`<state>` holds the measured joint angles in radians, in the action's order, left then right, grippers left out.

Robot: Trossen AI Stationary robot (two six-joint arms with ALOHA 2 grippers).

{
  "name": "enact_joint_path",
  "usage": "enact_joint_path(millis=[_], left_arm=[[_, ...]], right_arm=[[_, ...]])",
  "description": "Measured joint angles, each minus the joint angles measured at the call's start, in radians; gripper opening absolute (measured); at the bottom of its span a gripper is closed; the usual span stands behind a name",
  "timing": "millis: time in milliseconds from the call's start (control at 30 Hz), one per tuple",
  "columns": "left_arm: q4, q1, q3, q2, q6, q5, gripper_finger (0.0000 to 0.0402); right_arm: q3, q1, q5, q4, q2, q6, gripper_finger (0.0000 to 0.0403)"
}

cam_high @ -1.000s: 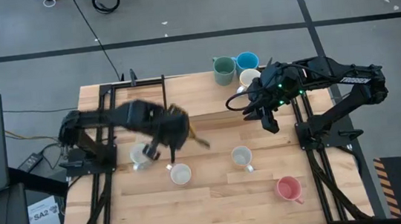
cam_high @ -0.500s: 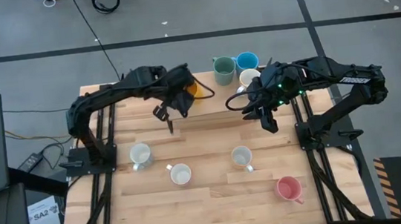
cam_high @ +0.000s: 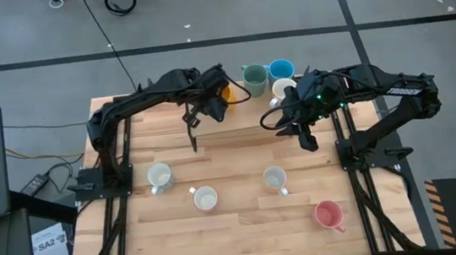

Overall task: Place coffee mugs
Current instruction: Put the yellow mug on the shelf

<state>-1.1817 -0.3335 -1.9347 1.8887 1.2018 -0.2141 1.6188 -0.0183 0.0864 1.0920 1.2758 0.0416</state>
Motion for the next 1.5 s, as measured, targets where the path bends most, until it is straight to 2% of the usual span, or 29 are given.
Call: enact_joint_path(millis=[500, 1500], left_arm=[[0.01, -0.01, -0.001, 0.015, 0.041, -0.016, 0.005], [0.114, -0.003, 0.002, 0.018, 0.04, -0.012, 0.0055]], right_arm=[[0.0, 0.0, 0.0, 0.0, 0.0, 0.0, 0.0101], [0.0, 0.0, 0.001, 0.001, 0.0, 0.0, 0.0101]])
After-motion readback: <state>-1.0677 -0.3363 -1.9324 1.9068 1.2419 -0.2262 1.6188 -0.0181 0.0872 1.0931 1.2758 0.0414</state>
